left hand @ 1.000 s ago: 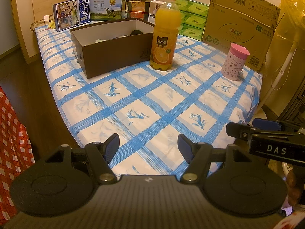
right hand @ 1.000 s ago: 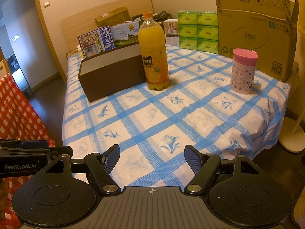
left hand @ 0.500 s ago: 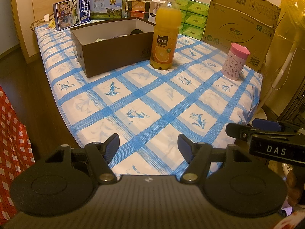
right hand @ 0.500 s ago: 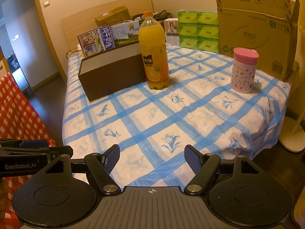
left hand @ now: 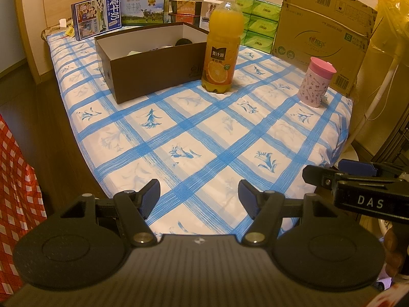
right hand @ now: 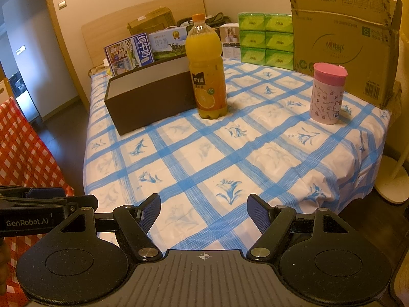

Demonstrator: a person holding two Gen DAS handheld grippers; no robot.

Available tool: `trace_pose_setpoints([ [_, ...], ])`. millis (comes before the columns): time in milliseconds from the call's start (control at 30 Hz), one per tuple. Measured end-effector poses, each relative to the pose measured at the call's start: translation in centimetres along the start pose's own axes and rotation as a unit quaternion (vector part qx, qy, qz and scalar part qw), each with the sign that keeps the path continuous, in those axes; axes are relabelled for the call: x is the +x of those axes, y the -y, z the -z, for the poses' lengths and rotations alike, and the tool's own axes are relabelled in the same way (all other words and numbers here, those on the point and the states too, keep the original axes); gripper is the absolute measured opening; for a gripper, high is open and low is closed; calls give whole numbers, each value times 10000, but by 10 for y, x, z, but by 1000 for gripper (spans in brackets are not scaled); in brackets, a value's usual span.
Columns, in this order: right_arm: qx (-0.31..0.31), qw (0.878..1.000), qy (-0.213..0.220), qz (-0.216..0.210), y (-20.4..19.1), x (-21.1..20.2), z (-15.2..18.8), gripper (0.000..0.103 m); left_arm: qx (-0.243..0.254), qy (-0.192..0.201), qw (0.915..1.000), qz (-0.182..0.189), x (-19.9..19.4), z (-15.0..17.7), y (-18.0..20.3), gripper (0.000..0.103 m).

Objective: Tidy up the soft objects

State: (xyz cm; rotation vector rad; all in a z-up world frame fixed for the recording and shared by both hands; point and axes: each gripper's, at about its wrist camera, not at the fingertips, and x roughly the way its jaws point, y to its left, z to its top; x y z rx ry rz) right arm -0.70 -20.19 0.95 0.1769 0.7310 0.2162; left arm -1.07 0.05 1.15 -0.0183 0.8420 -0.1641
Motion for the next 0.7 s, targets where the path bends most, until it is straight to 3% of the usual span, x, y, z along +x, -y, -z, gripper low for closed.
trace_pose_setpoints([
  [700, -5, 10000, -62, 18, 0, 5, 7, 74, -40, -80, 10000, -18, 9, 4, -6, 65],
])
